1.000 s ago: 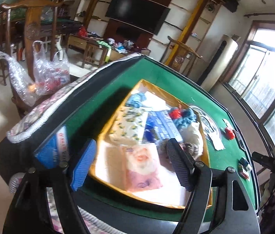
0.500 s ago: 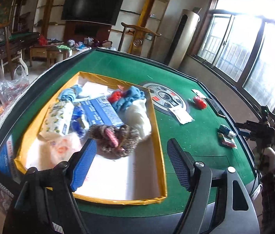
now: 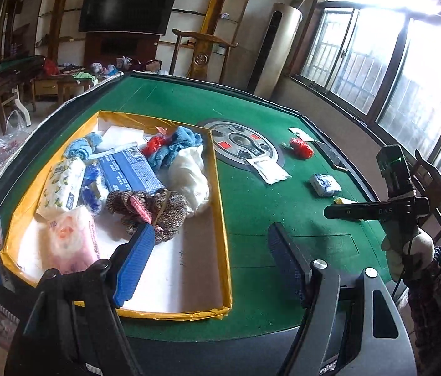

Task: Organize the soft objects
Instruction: 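Move both tools back over the table toward the remaining packs, then grasp the red plastic bundle with the right tool while the left tool approaches the Vinda pack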

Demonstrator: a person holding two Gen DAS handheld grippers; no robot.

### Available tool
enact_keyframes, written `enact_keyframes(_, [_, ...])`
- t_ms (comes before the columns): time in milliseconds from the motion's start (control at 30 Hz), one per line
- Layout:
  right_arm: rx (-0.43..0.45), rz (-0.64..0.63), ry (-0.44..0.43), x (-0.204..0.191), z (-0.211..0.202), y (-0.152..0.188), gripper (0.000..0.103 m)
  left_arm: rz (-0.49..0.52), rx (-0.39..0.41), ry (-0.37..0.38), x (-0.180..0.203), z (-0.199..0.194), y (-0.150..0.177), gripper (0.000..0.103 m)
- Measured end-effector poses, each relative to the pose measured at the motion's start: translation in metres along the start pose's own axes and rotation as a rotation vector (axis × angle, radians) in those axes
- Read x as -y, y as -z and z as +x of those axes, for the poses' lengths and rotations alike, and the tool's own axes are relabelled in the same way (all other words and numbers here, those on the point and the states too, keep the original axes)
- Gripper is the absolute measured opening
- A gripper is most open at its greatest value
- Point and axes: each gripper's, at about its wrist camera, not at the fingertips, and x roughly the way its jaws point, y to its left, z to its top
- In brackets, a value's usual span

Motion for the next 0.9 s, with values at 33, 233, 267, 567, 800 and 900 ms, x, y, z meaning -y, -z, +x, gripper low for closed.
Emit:
enact_keyframes(33, [-0.003, -0.027, -0.031, -0.009, -0.003, 0.004, 0.066, 0.010, -0.007, 0.012, 0.003, 0.002, 0.001, 0.075])
enact_keyframes(233, [0.189, 0.159, 0.216, 0.036, -0.059, 0.008, 0.075, 0.025, -0.041, 0.065, 0.017, 0.017, 0.002, 0.075])
enact_keyframes(267, [0.217, 0.241, 0.237, 0.055, -0.065, 0.007, 0.075, 0.024, -0.053, 0.074, 0.020, 0.021, 0.001, 0.075])
enact_keyframes(567, [0.193, 0.434, 0.189, 0.112, -0.027, -0.026, 0.059, 0.039, -0.076, 0.063, 0.031, 0.018, 0.000, 0.075])
enact_keyframes(800, [0.011, 0.112, 0.021, 0.042, 0.014, -0.014, 0.050, 0.038, -0.112, 0.078, 0.036, 0.031, 0.000, 0.075])
enact_keyframes(900, [-0.021, 0.026, -0.031, 0.023, 0.004, -0.007, 0.052, 0.068, -0.129, 0.104, 0.048, 0.039, 0.003, 0.075])
